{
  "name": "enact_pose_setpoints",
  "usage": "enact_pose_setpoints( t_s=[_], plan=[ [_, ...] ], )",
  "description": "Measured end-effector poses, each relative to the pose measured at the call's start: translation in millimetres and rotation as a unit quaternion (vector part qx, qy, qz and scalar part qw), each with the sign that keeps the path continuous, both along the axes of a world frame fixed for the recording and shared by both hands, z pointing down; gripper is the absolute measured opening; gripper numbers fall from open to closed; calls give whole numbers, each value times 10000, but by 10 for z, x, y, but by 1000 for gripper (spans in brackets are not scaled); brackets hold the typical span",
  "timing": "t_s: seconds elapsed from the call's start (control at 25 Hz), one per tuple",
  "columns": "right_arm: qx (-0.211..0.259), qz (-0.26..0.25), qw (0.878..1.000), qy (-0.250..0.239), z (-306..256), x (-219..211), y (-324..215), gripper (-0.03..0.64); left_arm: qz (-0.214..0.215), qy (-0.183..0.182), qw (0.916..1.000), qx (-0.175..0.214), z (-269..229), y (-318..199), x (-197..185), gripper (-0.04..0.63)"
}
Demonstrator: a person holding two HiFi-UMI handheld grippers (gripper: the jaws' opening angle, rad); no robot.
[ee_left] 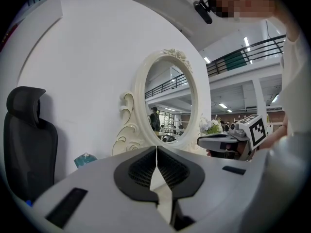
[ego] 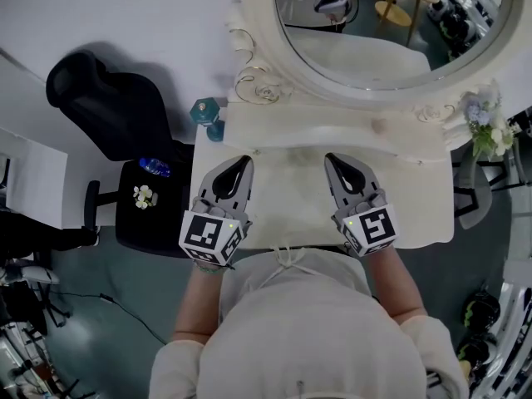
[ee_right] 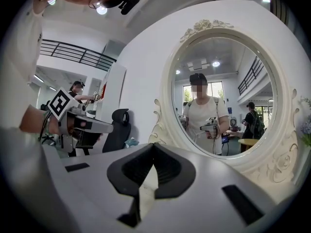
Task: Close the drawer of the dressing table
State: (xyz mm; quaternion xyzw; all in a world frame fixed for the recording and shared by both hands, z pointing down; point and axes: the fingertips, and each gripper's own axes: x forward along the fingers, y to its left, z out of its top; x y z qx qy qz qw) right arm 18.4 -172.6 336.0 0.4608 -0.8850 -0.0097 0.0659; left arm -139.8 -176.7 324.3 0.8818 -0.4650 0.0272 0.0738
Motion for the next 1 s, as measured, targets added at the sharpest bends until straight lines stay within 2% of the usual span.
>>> enact_pose_setpoints(
  t_s=[0.28,0.76,1.0],
  plan=[
    [-120,-253,9995,-156,15,-94,-4,2,-50,42,10000,0,-2,-24,-32,23],
    [-79,-246,9997,-22,32,-135,-17,2,-54,11,10000,-28,23,-3,-11,23],
    [-39,-271,9996,-118,10,-212,-50,2,-59,11,10000,-73,54,-15,-22,23]
  ],
)
